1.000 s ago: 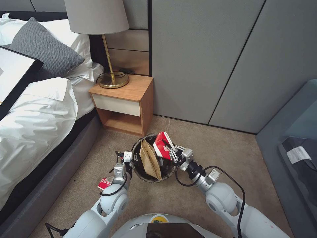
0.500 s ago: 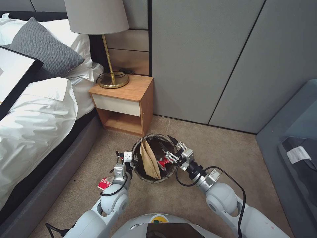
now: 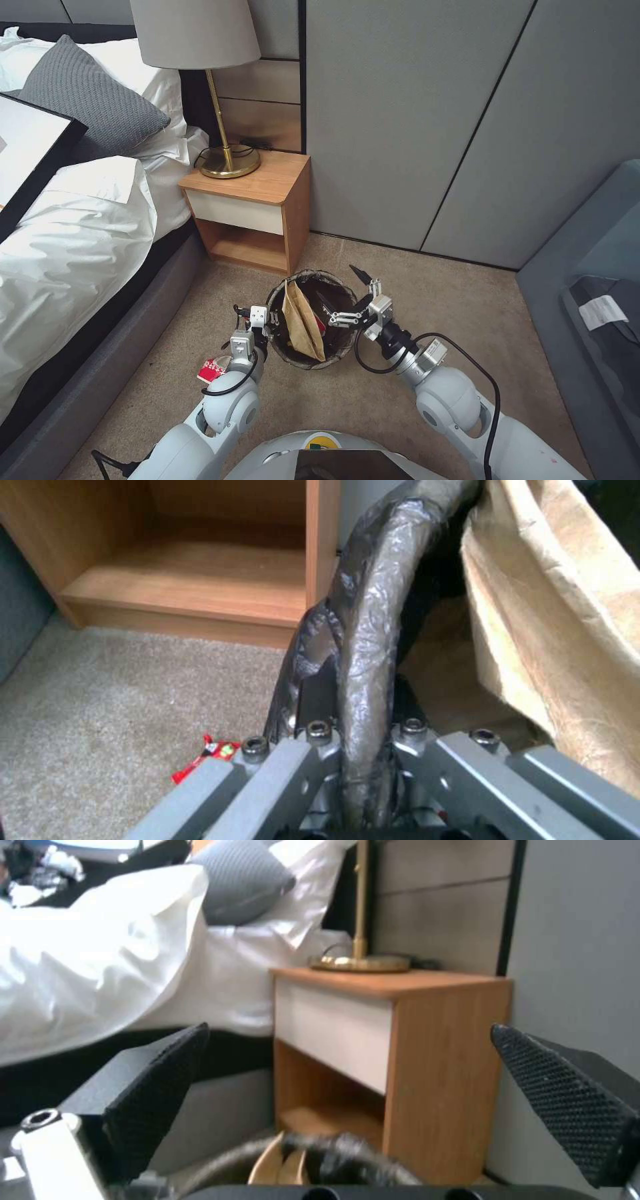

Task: Pick up the trash bin, then pick up the garbage from the floor and place it into the trash bin.

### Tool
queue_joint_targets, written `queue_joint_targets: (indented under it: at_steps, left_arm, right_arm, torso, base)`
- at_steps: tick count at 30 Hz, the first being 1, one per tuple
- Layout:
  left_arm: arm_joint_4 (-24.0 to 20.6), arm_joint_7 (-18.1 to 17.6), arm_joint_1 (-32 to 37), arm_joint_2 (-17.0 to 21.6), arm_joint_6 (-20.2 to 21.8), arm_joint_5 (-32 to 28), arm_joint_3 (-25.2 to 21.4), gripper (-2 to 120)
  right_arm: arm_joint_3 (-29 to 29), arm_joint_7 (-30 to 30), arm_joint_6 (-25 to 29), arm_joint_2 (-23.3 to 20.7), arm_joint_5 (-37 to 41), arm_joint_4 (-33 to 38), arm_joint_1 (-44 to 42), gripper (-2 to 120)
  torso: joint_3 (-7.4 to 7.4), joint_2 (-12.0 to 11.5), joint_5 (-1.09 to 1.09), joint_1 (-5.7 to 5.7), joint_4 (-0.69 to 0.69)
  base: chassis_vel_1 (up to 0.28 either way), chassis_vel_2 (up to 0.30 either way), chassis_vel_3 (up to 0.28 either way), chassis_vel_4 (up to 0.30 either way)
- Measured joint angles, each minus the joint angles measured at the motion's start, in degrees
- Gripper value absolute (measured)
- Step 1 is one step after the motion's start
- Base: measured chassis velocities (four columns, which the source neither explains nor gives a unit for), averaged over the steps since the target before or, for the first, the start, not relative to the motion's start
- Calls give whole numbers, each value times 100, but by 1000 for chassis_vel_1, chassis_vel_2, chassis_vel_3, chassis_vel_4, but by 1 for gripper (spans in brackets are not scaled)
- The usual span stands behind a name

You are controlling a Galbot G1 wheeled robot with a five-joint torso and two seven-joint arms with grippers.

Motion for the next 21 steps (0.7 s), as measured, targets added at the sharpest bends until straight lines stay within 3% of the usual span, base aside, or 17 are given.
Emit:
queue_joint_targets:
  at_steps: [11,21]
  left_arm:
    - [-23,-1,1,12,0,-2,0,0]
    - [-64,-1,48,33,0,-9,-28,0]
  right_arm:
    - [457,581,-245,108,248,518,-13,100]
    - [1457,1601,-820,455,214,817,-187,100]
  torso:
    - [0,0,0,0,0]
    - [0,0,0,0,0]
  base:
    - [0,0,0,0]
    - [0,0,0,0]
